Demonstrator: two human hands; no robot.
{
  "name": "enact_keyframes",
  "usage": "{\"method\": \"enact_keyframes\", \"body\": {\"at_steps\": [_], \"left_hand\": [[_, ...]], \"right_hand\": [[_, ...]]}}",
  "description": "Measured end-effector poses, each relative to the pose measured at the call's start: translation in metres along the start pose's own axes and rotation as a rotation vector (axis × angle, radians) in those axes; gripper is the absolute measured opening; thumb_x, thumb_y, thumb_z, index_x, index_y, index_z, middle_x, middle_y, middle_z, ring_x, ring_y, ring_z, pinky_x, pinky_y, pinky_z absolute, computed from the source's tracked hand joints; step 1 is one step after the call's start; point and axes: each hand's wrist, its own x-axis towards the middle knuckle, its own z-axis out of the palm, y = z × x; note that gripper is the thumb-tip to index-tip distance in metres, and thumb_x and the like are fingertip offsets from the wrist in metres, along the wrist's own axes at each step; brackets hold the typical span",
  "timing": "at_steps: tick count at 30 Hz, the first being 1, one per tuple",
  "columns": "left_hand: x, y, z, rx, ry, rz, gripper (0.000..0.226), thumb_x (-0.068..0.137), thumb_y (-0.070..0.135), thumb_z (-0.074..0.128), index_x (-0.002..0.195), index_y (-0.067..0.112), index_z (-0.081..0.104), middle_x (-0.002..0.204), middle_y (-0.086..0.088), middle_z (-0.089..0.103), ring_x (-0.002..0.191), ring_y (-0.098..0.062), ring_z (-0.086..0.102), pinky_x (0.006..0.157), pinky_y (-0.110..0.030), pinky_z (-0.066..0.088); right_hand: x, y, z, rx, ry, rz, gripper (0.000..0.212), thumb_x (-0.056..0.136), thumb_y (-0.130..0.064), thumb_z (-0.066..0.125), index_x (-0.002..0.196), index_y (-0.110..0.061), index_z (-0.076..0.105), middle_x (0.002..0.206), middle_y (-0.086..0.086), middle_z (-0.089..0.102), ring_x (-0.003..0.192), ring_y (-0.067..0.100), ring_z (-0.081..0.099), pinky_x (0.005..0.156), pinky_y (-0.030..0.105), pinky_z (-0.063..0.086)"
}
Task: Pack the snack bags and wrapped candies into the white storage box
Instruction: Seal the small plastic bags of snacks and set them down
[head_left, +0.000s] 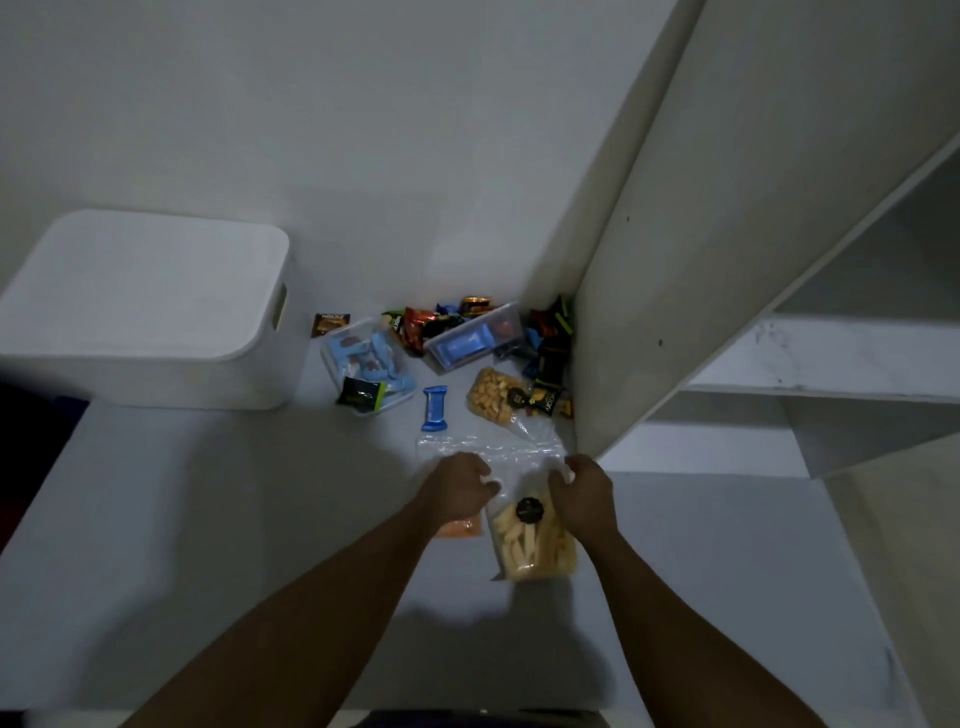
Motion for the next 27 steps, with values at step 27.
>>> {"method": "enact_keyframes", "body": {"at_steps": [27], "left_hand": [[0.079, 0.04, -0.022, -0.162, 0.148, 0.124, 0.025, 0.086, 0.004, 0.065, 0.111, 0.001, 0.066, 0.108, -0.016, 0.069, 0.102, -0.031, 0.065, 0.09, -0.035, 0.052]], "right_hand": [[0.071, -0.079, 0.015, 0.202, 0.121, -0.41, 0.023, 0.085, 0.006, 0.051, 0.095, -0.007, 0.067, 0.098, -0.001, 0.053, 0.084, 0.01, 0.053, 0.075, 0.007, 0.039]]}}
